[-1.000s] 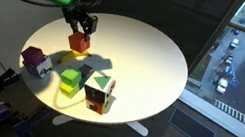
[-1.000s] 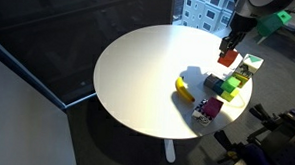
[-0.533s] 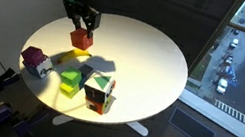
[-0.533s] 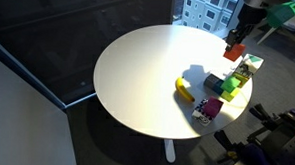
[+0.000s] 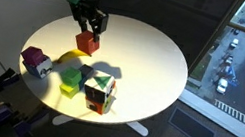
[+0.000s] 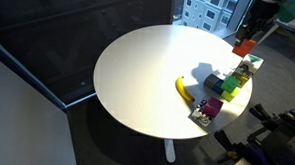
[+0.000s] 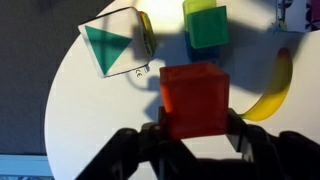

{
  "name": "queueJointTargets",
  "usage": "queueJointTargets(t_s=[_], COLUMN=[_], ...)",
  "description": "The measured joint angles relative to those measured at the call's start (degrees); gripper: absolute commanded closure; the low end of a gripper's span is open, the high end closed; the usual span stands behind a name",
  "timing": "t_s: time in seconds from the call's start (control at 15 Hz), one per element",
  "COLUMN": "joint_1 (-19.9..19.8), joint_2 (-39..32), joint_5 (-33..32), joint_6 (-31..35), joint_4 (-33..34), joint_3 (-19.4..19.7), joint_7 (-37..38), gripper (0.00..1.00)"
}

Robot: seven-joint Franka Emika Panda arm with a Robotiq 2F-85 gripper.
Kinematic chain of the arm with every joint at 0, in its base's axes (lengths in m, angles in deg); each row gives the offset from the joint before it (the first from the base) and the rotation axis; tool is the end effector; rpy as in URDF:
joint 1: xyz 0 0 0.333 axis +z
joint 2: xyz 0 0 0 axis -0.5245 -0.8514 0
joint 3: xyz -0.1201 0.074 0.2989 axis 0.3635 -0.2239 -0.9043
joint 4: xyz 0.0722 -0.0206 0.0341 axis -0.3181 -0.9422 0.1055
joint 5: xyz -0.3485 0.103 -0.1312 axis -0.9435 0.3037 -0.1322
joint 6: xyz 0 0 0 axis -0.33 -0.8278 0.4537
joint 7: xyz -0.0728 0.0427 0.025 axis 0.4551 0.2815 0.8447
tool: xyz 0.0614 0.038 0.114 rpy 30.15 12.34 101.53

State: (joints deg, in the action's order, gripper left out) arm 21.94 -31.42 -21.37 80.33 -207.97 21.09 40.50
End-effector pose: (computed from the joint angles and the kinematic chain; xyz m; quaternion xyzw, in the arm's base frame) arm 0.4908 -0.1457 0.2799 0.9997 -0.0102 0.0164 0.0126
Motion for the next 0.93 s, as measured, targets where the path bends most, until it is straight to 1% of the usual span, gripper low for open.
queueJointTargets(t_s=[0.47,0.93], joint_1=[-1.75,-3.54], joint_2=[0.08,-0.33], joint_5=[0.00,0.00], joint_6=[0.05,0.05], joint_4=[0.00,-0.01], joint_3=[2.77,4.40], joint_7=[-1.10,-2.10], gripper=[0.67,0.67])
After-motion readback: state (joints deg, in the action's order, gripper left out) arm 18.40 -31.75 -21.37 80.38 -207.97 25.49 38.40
